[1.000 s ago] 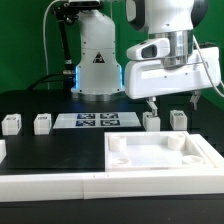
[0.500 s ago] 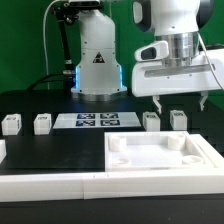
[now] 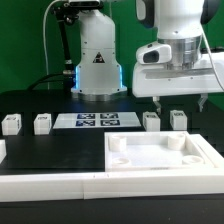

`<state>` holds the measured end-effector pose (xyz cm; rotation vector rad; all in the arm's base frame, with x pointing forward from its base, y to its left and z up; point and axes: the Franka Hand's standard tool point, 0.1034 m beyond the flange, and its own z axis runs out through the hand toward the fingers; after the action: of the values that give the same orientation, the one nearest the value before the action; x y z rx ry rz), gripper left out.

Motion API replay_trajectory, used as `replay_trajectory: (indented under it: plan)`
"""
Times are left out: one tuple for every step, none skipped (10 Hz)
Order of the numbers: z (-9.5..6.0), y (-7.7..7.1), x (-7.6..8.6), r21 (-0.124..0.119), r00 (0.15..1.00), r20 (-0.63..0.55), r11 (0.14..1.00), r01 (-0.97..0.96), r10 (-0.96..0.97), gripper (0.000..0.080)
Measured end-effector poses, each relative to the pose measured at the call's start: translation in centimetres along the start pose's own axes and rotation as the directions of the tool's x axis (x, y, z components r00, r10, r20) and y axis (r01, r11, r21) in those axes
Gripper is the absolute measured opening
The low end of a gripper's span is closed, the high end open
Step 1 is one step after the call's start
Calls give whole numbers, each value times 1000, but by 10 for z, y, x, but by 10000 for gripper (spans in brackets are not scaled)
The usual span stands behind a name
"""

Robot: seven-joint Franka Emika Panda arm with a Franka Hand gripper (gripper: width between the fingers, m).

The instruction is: Assemble square table

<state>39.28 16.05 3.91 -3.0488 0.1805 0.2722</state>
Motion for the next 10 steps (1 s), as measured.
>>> replay_trajectory:
  plan:
    - [-1,2,0,-6,998,62,1000,6,-6,649]
    - [-2,2,1,-7,995,101,1000,7,-6,649]
    - [-4,3,-4,-13,984,176,1000,12,-10,649]
    - [-6,3,-5,-20,968,252,1000,8,-2,649]
    - [-5,4,-5,-23,948,320,1000,9,-1,649]
    - [-3,5,-6,-28,923,385,1000,6,5,649]
    - [0,2,-9,-35,893,451,999,9,8,649]
    - [4,-3,-11,-39,867,499,999,17,5,649]
    - [5,-3,-13,-39,847,532,999,19,4,649]
    - [6,-3,-18,-47,807,591,999,23,9,649]
